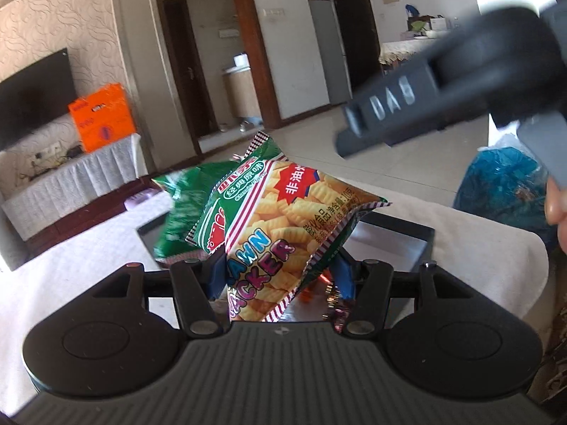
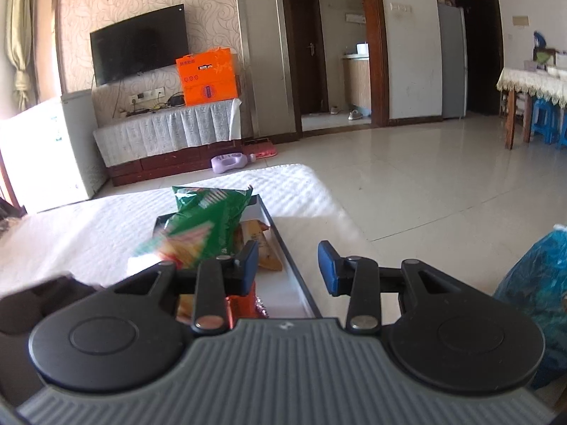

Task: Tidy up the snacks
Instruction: 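Lower the chocolate into the box and open the right gripper while the left holds the bag, then lower the green chip bag into the box and open the left gripper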

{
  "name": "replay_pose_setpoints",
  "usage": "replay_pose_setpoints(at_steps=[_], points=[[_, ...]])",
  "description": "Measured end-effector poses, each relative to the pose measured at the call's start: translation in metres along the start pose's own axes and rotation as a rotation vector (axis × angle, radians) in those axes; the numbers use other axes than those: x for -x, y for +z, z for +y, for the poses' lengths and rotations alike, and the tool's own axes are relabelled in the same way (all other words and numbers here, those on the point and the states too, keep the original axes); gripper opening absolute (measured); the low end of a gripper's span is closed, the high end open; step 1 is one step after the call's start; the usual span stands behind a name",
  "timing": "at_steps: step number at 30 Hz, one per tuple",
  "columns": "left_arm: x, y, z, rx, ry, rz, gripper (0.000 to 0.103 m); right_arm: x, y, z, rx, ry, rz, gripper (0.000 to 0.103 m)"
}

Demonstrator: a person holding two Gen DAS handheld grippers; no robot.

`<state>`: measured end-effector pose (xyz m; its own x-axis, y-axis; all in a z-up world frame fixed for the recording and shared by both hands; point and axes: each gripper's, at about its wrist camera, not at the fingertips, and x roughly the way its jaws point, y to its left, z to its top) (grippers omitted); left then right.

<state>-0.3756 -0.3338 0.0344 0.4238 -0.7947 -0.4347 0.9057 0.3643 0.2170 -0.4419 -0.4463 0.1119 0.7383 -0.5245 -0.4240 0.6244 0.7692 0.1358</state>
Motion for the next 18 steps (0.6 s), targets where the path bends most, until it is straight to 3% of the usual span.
replay_pose_setpoints(at_steps=[9,10,12,18], points=[[-0.017,-0.005,-0.005,0.037,-0.020,0.038,0.066,-0.003,-0.002,0.021,0.094,0.161,0.020,0.040],[-0.018,-0.007,-0.005,0.035,-0.022,0.039,0.067,-0.004,-0.002,0.023,0.091,0.166,0.031,0.049],[-0.023,-0.008,-0.004,0.025,-0.020,0.051,0.069,-0.007,-0.004,0.023,0.088,0.160,0.047,0.054],[-0.026,-0.009,0.000,0.043,-0.060,0.048,0.078,-0.014,-0.012,0.030,0.134,0.147,0.119,0.054]])
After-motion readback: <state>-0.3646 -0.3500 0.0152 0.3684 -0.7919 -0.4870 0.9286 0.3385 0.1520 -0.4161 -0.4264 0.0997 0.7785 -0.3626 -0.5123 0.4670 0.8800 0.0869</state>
